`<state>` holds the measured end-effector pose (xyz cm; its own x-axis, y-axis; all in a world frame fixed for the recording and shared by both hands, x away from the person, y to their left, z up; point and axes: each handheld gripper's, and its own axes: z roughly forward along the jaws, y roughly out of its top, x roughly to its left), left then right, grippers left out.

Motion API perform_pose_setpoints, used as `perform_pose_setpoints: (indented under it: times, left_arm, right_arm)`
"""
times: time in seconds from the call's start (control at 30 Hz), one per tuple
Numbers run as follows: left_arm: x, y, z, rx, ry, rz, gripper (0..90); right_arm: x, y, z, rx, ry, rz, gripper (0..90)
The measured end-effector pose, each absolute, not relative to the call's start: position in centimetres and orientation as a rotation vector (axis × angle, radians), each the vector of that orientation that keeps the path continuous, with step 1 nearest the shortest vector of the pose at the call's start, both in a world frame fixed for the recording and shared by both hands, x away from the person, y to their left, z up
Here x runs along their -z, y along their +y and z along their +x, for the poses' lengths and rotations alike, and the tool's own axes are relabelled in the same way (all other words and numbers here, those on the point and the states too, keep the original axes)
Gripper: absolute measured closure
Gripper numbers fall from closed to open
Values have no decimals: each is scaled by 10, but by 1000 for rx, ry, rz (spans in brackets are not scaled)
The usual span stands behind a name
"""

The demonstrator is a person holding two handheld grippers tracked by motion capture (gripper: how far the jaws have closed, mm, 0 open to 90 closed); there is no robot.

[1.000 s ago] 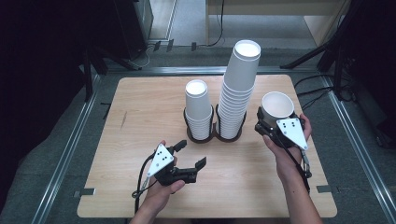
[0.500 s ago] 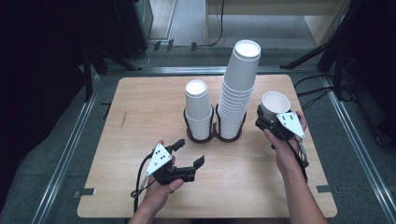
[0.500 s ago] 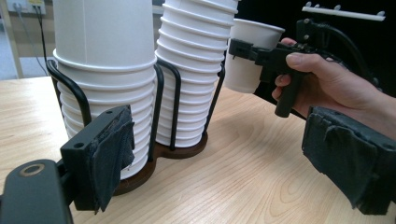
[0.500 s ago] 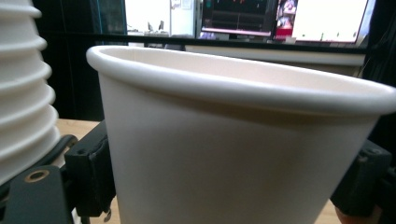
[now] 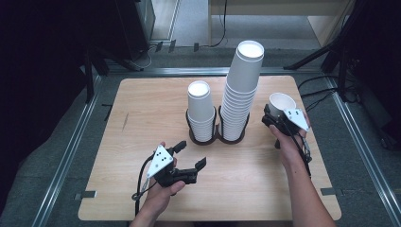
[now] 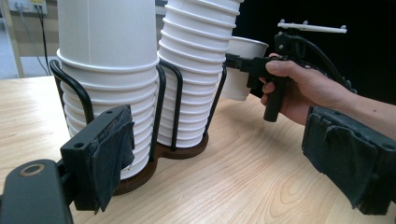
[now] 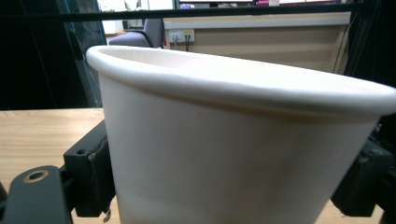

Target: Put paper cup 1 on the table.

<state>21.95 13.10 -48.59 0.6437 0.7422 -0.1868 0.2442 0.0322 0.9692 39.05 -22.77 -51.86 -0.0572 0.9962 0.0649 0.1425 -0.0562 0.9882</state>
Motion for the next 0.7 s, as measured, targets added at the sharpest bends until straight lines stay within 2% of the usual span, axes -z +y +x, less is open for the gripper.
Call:
perform_pose_setpoints:
  times: [0.7]
  left_arm:
    - [487,132,221,-458,867,1536,96]
  right_arm:
    - [530,-224,406,-1157,1361,1360,129]
